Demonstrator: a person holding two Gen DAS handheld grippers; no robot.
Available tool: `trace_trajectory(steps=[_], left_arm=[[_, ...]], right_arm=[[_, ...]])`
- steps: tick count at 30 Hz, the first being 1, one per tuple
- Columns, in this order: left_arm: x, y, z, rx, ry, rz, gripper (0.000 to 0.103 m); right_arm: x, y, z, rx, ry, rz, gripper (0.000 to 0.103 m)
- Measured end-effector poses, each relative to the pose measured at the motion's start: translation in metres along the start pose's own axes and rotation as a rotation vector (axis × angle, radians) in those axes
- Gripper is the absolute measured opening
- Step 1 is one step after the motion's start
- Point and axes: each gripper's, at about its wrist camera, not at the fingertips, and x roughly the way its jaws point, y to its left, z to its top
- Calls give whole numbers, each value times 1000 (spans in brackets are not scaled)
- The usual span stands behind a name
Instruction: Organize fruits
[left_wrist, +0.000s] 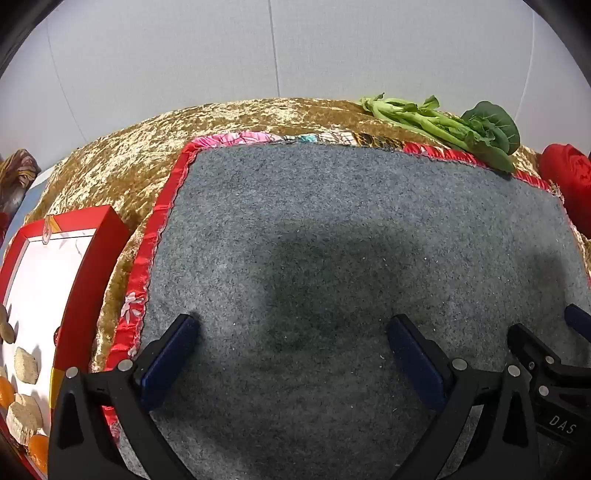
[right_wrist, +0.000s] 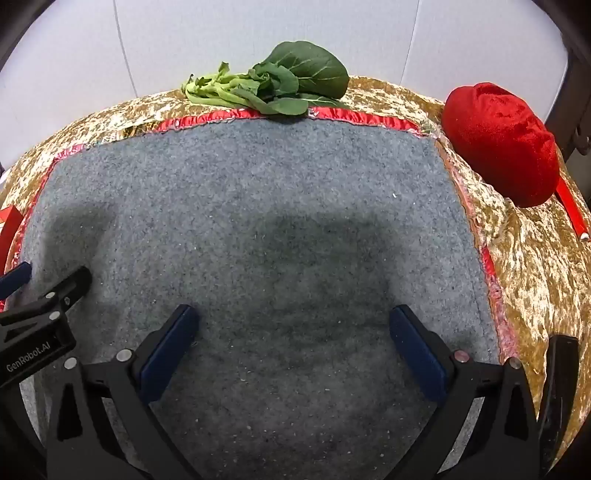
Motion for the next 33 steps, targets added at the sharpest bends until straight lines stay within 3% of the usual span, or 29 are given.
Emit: trace_trajectory(steps=[33], left_arm=[[0, 0, 0, 2, -14, 5, 103]], right_arm=[[0, 0, 0, 1, -5, 1, 103]])
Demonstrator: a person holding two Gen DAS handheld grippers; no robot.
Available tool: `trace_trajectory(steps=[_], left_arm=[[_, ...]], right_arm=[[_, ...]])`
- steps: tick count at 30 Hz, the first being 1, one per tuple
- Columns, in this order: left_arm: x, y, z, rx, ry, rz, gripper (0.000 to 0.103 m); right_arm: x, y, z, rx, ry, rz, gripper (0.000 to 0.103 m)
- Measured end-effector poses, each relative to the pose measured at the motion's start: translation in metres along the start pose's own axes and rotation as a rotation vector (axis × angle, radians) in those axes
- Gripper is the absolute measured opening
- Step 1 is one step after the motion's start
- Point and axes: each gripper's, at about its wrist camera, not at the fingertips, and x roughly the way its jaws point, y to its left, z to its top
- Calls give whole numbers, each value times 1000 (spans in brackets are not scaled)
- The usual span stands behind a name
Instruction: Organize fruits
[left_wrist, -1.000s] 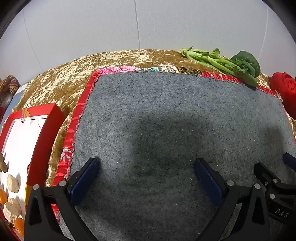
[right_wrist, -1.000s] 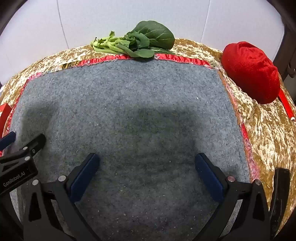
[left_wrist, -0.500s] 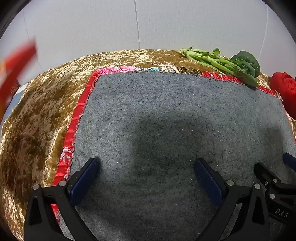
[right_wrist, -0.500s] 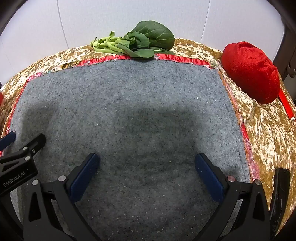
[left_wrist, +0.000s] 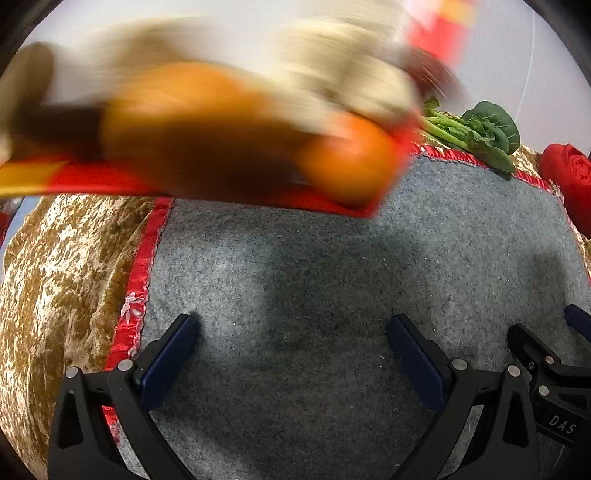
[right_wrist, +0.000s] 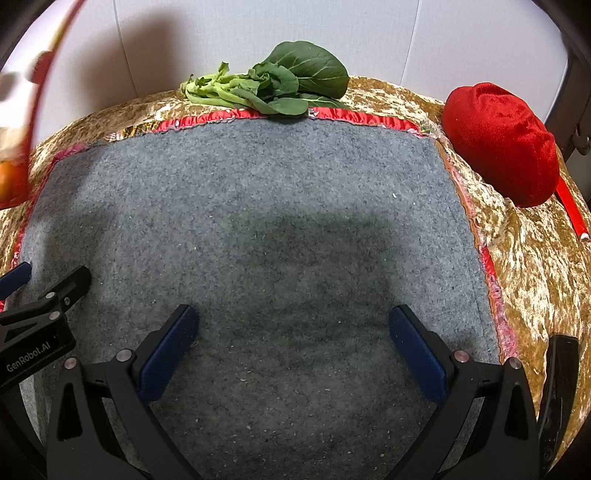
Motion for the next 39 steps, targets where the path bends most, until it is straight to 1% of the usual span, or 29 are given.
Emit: trace_trajectory(steps=[3, 5, 7, 9, 23, 30, 33, 35, 36, 37, 39], left_arm=[[0, -1, 0, 4, 1, 3, 103], [-1, -3, 0, 17, -5, 19, 103], [1, -3, -1, 13, 9, 11, 103], [-1, -1, 0, 4, 3, 3, 103], [4, 5, 1, 7, 5, 6, 103], [2, 1, 0, 7, 3, 7, 103], [1, 2, 0, 7, 3, 5, 103], [2, 1, 0, 8, 2, 6, 103], [2, 1, 0, 7, 2, 6, 103], [2, 1, 0, 7, 1, 6, 103], [2, 1, -1, 8, 1, 6, 103]], right_arm=[[0, 0, 0, 0, 0, 0, 103], [0, 0, 0, 0, 1, -1, 103], [0, 0, 0, -1, -1, -1, 103], [0, -1, 0, -1, 2, -2, 103], [3, -1, 1, -4, 2, -4, 103], [3, -1, 0, -3, -11, -8, 103], [0, 1, 1, -1, 9, -7, 103], [3, -3, 9, -19, 82, 22, 103], [4, -5, 15, -37, 143, 55, 103], [2, -8, 17, -32, 171, 87, 103], [-9, -20, 20, 28, 173, 192, 103]])
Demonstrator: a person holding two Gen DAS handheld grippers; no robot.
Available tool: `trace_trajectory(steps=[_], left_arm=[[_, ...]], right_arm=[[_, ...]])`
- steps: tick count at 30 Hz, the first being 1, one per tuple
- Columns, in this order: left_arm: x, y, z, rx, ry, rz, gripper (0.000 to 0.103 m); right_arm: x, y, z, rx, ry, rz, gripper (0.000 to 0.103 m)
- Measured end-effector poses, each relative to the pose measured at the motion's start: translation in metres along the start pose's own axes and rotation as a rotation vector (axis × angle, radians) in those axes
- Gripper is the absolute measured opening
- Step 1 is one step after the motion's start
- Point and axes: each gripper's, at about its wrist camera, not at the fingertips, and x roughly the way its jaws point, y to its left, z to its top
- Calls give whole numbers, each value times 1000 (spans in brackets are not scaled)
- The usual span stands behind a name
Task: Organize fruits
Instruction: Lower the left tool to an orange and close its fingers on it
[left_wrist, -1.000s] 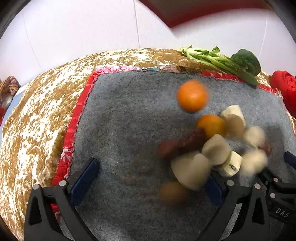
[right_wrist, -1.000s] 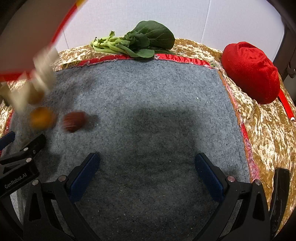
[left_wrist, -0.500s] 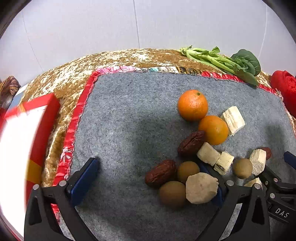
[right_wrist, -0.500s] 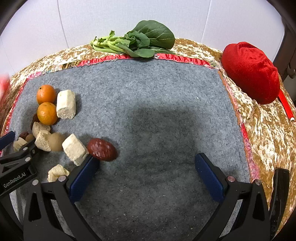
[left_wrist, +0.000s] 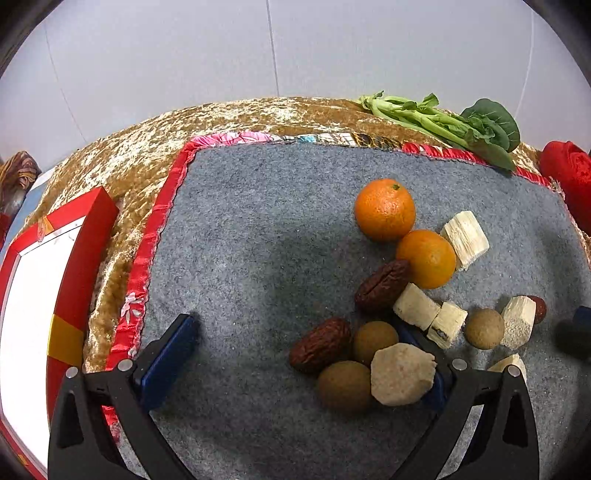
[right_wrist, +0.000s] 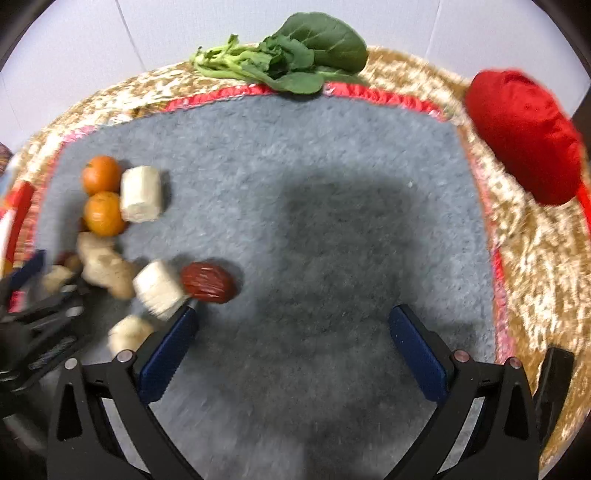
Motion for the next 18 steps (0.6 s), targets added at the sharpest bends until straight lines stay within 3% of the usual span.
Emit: trace_trajectory(steps=[4, 7, 12, 14, 18], left_arm=[[-2, -1, 0, 3, 6, 1, 103], [-13, 7, 7, 71, 69, -41, 103], [-77, 52, 7, 198, -96, 79, 103], [-95, 73, 6, 204, -159, 105, 103], [-114, 105, 2, 149, -198, -38, 103]], right_arm=[[-36, -25, 6, 124, -36, 183, 103], [-51, -29, 13, 175, -54, 327, 103], [-36, 1, 31, 215, 58, 579, 103], [-31, 17, 34, 226, 81, 620, 103], [-12, 51, 49, 214, 95, 577, 103]])
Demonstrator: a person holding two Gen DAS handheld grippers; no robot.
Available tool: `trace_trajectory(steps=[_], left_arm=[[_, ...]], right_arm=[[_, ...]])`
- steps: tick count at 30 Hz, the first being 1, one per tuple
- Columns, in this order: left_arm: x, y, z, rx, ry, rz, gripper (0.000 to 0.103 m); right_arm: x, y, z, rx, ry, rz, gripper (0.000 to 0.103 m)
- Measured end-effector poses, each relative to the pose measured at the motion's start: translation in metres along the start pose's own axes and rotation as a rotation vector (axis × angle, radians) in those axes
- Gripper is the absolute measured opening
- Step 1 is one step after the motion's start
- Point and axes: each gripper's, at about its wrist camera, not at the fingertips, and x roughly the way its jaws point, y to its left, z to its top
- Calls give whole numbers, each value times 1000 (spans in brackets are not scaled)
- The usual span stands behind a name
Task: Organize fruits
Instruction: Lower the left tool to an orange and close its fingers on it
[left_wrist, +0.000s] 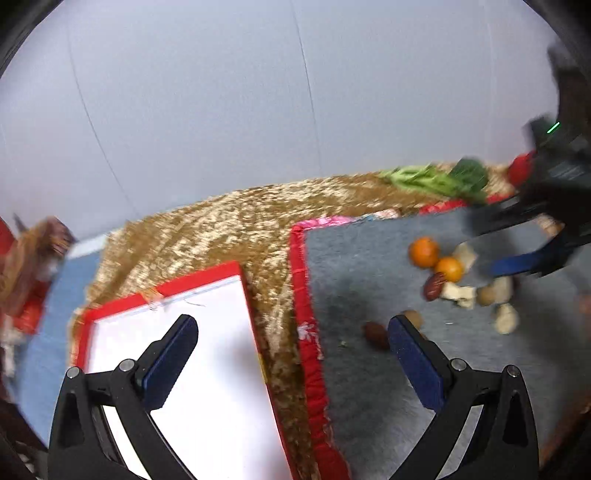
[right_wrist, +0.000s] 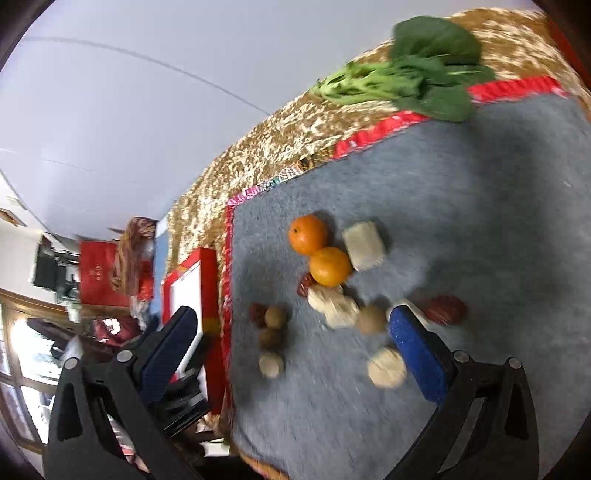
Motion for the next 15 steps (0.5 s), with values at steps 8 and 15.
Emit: trace_trajectory(steps=[8, 15], left_arm=[[-12, 27, 1, -27, -37, -28, 103], [-18, 36, 2, -40, -47, -21, 103]], right_arm=[[46, -13, 22, 83, 34, -68, 101], [49, -10, 19, 49, 31, -111, 98]])
